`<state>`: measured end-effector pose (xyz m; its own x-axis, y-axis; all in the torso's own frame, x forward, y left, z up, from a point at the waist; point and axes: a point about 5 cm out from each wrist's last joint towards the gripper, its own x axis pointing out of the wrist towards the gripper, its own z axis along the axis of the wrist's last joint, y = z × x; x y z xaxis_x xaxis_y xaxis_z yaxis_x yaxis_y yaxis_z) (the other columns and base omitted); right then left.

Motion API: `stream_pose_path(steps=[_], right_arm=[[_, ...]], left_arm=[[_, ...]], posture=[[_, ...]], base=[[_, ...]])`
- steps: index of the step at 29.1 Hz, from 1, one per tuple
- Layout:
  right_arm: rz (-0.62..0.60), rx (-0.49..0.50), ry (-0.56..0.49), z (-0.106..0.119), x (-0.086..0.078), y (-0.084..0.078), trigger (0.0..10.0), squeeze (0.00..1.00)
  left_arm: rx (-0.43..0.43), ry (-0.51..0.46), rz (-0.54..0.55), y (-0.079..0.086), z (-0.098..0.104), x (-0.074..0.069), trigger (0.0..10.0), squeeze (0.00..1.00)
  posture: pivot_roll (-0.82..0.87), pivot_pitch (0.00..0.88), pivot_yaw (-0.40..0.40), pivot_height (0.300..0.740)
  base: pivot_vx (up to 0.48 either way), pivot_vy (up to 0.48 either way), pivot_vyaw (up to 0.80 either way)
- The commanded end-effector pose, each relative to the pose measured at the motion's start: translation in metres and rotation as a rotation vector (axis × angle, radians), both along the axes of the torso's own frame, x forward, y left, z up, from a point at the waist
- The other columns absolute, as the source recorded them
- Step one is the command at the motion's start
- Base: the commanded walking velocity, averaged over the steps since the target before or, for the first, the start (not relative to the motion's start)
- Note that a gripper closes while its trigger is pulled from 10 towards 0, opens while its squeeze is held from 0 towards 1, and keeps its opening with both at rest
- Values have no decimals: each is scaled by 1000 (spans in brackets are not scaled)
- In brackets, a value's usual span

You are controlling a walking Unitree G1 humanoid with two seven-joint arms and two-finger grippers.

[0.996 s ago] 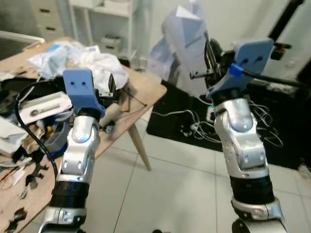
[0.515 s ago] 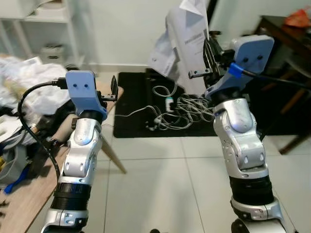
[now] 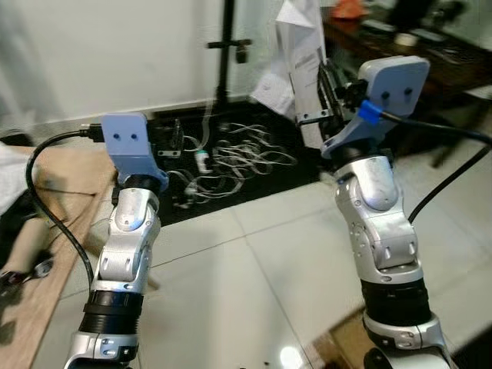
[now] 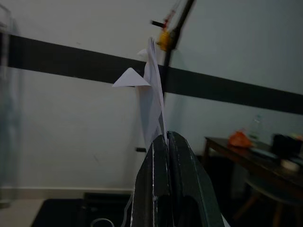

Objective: Picking trash to rubbish bin

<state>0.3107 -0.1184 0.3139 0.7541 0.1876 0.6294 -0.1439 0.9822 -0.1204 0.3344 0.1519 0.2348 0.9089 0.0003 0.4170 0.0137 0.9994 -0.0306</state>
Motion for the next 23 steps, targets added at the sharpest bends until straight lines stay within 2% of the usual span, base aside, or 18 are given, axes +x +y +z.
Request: stream_pose_path(steps=[1, 23], right_arm=[[-22, -5, -6, 0, -1, -4, 10000, 0], [-18, -9, 9, -3, 0, -3, 10000, 0]], left_arm=[[14, 9, -2, -1, -4, -1, 10000, 0], [10, 10, -2, -1, -4, -1, 10000, 0]], posture=[[-25, 127, -25, 740], [-26, 133, -26, 740]], base=[[0, 0, -800], [0, 0, -800]])
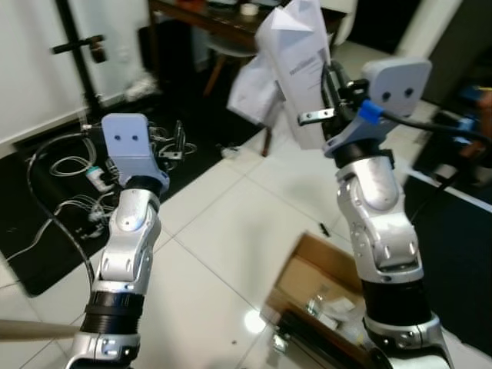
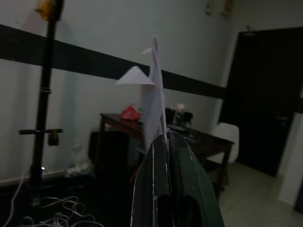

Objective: Picking trash to rubbish bin

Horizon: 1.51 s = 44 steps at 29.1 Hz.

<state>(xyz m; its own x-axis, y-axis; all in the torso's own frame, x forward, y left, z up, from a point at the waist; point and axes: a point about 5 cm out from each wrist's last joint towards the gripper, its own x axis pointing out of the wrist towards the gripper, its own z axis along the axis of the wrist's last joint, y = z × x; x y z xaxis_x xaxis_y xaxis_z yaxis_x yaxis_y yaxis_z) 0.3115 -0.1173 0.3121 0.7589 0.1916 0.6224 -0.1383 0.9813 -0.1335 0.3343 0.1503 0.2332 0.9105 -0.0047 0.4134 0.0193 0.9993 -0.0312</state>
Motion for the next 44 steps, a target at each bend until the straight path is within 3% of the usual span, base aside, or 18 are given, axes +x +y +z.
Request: stream_pose_path(steps=[1, 19, 23, 28, 36, 39, 40, 41, 44], right_arm=[[-11, 5, 3, -1, -1, -4, 10000, 0], [-5, -25, 73, -19, 2, -2, 10000, 0], [-16, -18, 108, -26, 4, -6, 10000, 0], [-28, -9, 157, -34, 7, -10, 10000, 0], [0, 9, 332, -61, 14, -11, 10000, 0], [75, -74, 514, -97, 15, -5, 10000, 0], [75, -74, 514, -97, 15, -5, 10000, 0], [56, -77, 584, -114, 15, -8, 10000, 0], [18, -69, 647, -130, 14, -14, 10000, 0]], left_arm=[[11, 7, 4, 0, -3, -1, 10000, 0], [21, 60, -10, 0, -11, -1, 10000, 0], [-24, 135, -61, -5, -18, 0, 10000, 0], [-21, 161, -70, -6, -23, 1, 10000, 0], [-2, 204, -67, -6, -29, 1, 10000, 0], [-20, 238, -95, -11, -33, 0, 10000, 0], [-20, 238, -95, -11, -33, 0, 10000, 0], [-21, 246, -104, -12, -36, -1, 10000, 0], [-18, 260, -104, -11, -42, -3, 10000, 0]], posture=[[-26, 133, -26, 740], [-24, 141, -30, 740], [-24, 154, -32, 740], [-22, 157, -32, 740], [-25, 164, -32, 740], [-20, 165, -31, 740], [-20, 165, -31, 740], [-16, 165, -31, 740], [-15, 166, -32, 740]], base=[[0, 0, -800], [0, 0, -800], [0, 0, -800], [0, 0, -800], [0, 0, -600], [0, 0, 0], [0, 0, 0], [0, 0, 0], [0, 0, 0]])
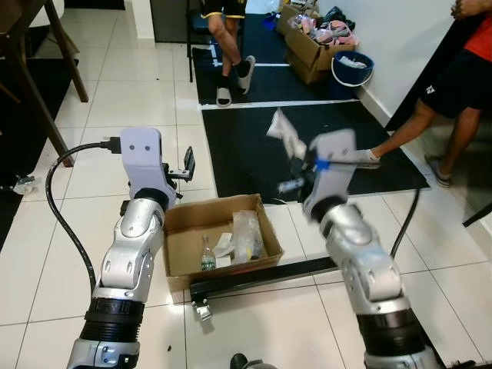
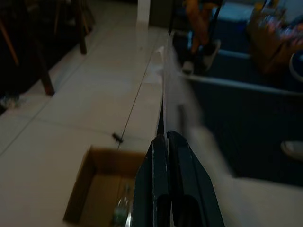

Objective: Picking trash to rubbish bin

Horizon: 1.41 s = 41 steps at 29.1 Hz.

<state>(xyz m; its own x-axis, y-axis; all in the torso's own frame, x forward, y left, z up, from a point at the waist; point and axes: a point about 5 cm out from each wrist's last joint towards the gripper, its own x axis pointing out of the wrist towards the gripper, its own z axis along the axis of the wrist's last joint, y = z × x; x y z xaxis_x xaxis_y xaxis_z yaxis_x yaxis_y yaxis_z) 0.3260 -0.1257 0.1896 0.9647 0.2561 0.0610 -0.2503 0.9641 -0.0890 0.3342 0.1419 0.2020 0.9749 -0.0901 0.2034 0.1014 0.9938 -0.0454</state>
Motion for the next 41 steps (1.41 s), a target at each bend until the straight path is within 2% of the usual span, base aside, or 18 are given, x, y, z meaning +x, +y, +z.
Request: stream_pose_path(steps=[1, 5, 8, 11, 15, 26, 41], right_arm=[[-38, 2, 54, -12, -1, -7, 10000, 0], [-72, -8, 97, -23, -3, -15, 10000, 0], [-72, -59, 141, -39, -5, -22, 10000, 0], [-41, -97, 212, -56, -9, -21, 10000, 0], [-38, -97, 249, -68, -15, -20, 10000, 0], [-34, -94, 257, -71, -16, -17, 10000, 0], [-8, -103, 255, -71, -16, -11, 10000, 0]], left_arm=[[-17, 47, -13, -2, -13, -3, 10000, 0], [-9, 68, -3, -1, -19, -4, 10000, 0], [-15, 116, 0, -1, -29, -6, 10000, 0], [-7, 136, 5, 0, -36, -7, 10000, 0], [8, 141, 15, 3, -41, -9, 10000, 0], [5, 141, 28, 5, -42, -9, 10000, 0], [-18, 143, 32, 4, -42, -8, 10000, 0]], posture=[[-15, 166, -32, 740], [-15, 166, -33, 740], [-17, 165, -30, 740], [-17, 165, -30, 740], [-17, 165, -30, 740], [-17, 165, -30, 740], [-19, 166, -29, 740]], base=[[0, 0, 0], [0, 0, 0], [0, 0, 0], [0, 0, 0], [0, 0, 0], [0, 0, 0], [305, 0, 0]])
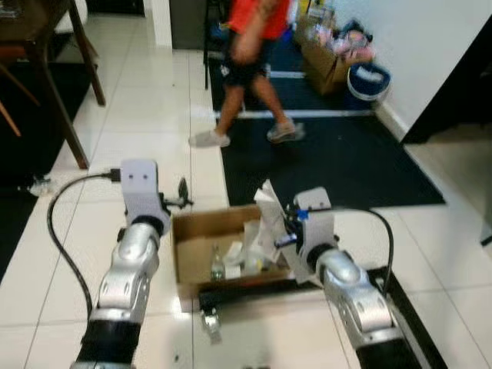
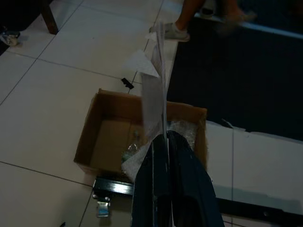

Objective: Picking trash to rubbish bin

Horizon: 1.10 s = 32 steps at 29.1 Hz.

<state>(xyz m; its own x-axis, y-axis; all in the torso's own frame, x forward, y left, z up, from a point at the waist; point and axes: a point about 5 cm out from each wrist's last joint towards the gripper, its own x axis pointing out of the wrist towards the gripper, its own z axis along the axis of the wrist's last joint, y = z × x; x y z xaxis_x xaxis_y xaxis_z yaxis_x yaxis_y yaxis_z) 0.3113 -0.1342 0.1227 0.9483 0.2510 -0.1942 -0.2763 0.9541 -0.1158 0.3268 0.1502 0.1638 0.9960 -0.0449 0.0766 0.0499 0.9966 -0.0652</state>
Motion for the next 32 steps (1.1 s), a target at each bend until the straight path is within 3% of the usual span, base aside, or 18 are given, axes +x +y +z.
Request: stream_pose_path(steps=[1, 12, 32], right_arm=[[-8, -11, 14, -4, -1, -3, 10000, 0], [-4, -16, 12, -3, -1, -2, 10000, 0], [-25, 10, 18, -6, 0, -5, 10000, 0]], left_arm=[[-11, 14, -12, -4, -4, -1, 10000, 0], [-5, 14, -13, -5, -5, -1, 10000, 0], [16, -15, -22, -7, -5, -4, 10000, 0]], posture=[[-23, 169, -30, 740], [-23, 168, -31, 740], [-26, 178, -32, 740]], base=[[326, 0, 0], [295, 0, 0], [0, 0, 0]])
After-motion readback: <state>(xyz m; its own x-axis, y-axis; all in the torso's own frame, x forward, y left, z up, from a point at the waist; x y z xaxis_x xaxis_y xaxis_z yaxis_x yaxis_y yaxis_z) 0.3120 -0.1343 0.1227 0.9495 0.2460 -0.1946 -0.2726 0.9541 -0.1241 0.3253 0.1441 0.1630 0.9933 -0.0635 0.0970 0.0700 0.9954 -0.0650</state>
